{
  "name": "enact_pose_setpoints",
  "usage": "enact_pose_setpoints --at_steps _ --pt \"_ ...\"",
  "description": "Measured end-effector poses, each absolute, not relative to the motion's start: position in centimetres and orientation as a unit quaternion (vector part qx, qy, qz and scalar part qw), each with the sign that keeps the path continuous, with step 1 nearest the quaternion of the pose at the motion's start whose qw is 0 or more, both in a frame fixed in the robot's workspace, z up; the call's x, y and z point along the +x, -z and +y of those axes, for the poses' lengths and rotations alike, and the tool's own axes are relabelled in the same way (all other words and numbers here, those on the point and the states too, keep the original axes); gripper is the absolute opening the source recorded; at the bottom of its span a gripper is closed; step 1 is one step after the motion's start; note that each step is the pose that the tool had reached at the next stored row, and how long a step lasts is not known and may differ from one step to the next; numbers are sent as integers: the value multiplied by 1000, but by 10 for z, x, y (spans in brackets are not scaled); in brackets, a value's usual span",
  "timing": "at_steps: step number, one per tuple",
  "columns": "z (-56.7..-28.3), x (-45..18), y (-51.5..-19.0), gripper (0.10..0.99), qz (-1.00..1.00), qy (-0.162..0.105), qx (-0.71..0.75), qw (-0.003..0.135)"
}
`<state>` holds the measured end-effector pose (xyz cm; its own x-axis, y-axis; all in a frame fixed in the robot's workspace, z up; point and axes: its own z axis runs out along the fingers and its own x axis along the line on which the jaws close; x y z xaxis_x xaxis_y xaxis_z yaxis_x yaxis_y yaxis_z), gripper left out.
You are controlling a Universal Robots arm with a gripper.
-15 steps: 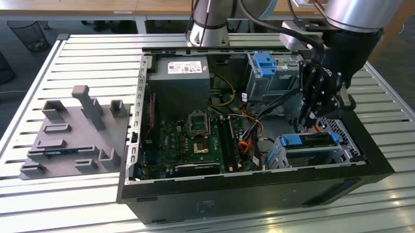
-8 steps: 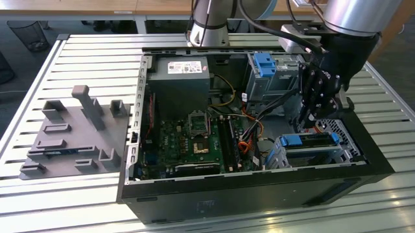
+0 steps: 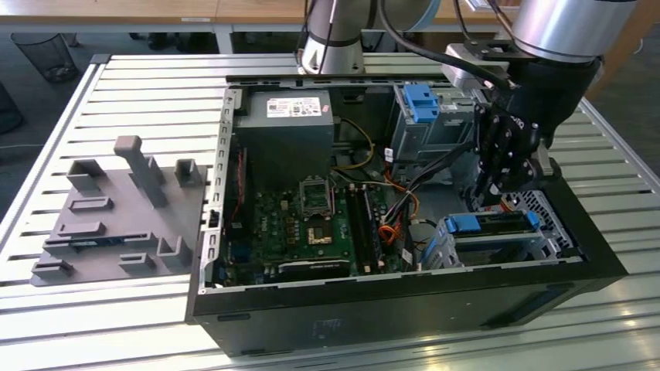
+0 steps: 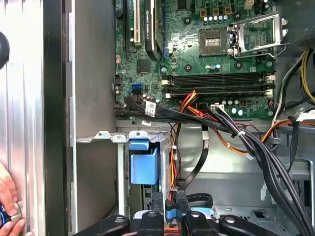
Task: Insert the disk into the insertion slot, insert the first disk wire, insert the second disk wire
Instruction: 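Insert the second disk wire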
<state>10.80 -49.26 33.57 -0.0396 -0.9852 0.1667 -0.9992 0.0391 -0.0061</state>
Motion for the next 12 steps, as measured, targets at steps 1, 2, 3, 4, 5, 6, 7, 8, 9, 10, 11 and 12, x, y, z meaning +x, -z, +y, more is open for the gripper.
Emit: enact_pose_setpoints --at_steps 1,2,3,4,5,6,7,8,9,10,11,12 --pt "-493 108 -336 247 -718 -60 691 58" --pt "-493 108 -337 247 -718 -60 691 58" --pt "-493 108 -338 247 -718 -60 691 58" --pt "-493 108 -338 247 -718 -60 691 58" --pt "-493 108 -339 247 -718 -60 691 58" --pt "-493 108 -339 247 -718 -60 691 58" --pt "-493 108 -339 247 -718 -60 691 58" --pt "-493 108 -339 263 -718 -60 691 58" --pt "-493 108 -339 263 -718 -60 691 58" --pt "-493 108 -339 325 -718 -60 691 58" --pt "-492 108 -339 325 -718 -60 691 58" --pt "-492 108 -339 325 -718 -60 691 58"
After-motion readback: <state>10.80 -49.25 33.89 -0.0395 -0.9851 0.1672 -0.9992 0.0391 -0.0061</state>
